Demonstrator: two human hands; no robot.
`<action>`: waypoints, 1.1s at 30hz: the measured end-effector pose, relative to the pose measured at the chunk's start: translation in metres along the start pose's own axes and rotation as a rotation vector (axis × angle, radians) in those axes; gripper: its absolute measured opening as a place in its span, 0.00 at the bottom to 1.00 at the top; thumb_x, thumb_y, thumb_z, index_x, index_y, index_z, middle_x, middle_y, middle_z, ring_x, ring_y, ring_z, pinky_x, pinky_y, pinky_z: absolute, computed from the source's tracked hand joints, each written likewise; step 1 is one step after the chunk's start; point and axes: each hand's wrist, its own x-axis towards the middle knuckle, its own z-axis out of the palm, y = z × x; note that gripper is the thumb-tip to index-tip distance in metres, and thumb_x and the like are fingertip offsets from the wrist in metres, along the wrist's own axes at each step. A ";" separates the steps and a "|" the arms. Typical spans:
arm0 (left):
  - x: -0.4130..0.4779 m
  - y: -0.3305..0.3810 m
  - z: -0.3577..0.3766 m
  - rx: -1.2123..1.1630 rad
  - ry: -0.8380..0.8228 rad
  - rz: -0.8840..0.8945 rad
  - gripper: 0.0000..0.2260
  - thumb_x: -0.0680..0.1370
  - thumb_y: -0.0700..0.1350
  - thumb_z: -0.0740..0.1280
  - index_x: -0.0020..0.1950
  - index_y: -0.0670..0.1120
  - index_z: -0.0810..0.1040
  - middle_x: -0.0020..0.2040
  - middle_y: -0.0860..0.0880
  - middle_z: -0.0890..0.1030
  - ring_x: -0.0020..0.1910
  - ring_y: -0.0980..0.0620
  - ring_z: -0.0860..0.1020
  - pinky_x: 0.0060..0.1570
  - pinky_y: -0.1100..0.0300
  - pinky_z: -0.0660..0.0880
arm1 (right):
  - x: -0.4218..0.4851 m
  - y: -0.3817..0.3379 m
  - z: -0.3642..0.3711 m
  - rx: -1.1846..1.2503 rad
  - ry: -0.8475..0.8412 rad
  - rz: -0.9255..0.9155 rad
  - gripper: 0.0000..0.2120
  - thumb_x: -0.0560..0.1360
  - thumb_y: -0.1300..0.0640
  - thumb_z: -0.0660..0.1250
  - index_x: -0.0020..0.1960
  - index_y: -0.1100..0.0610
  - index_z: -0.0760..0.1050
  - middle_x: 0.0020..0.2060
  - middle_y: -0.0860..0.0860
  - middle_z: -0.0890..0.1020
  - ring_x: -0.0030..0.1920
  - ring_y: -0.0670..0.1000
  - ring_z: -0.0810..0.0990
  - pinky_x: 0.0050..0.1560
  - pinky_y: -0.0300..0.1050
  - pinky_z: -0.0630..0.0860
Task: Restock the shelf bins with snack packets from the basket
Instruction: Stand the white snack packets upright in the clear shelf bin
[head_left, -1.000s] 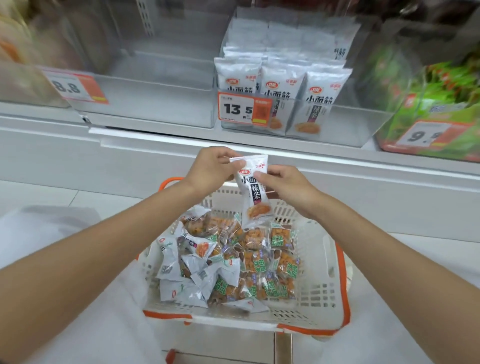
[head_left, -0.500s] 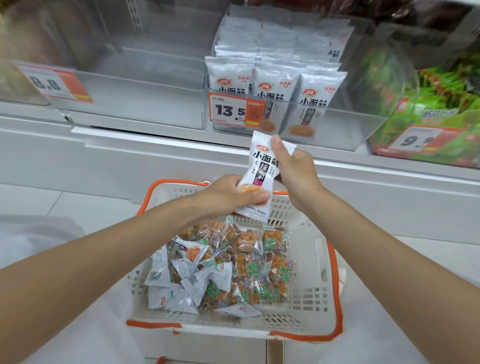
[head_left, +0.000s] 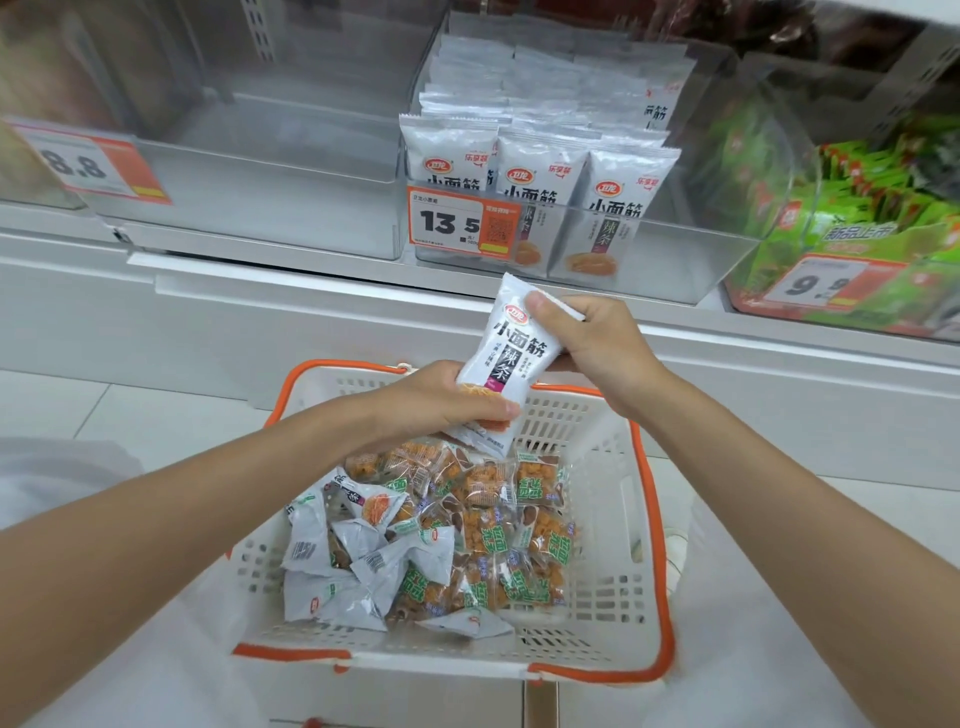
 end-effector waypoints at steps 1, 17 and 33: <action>0.000 -0.001 0.002 0.004 -0.015 0.007 0.11 0.73 0.44 0.73 0.55 0.47 0.80 0.48 0.49 0.86 0.48 0.50 0.84 0.50 0.58 0.80 | -0.001 0.001 0.003 -0.026 0.018 -0.019 0.14 0.78 0.52 0.67 0.44 0.64 0.80 0.37 0.55 0.86 0.36 0.51 0.85 0.37 0.47 0.83; 0.002 -0.005 -0.002 0.223 0.058 0.053 0.11 0.68 0.42 0.79 0.47 0.51 0.81 0.40 0.54 0.85 0.39 0.56 0.83 0.39 0.62 0.80 | 0.005 0.008 -0.011 0.009 -0.055 -0.015 0.11 0.78 0.51 0.67 0.43 0.57 0.84 0.39 0.54 0.86 0.40 0.52 0.85 0.48 0.48 0.82; 0.014 -0.002 -0.005 0.091 0.188 0.083 0.12 0.70 0.41 0.77 0.52 0.45 0.81 0.44 0.48 0.86 0.42 0.53 0.84 0.40 0.61 0.81 | 0.010 0.014 -0.016 0.175 -0.213 0.146 0.25 0.68 0.41 0.69 0.55 0.59 0.79 0.51 0.55 0.85 0.54 0.54 0.83 0.59 0.48 0.78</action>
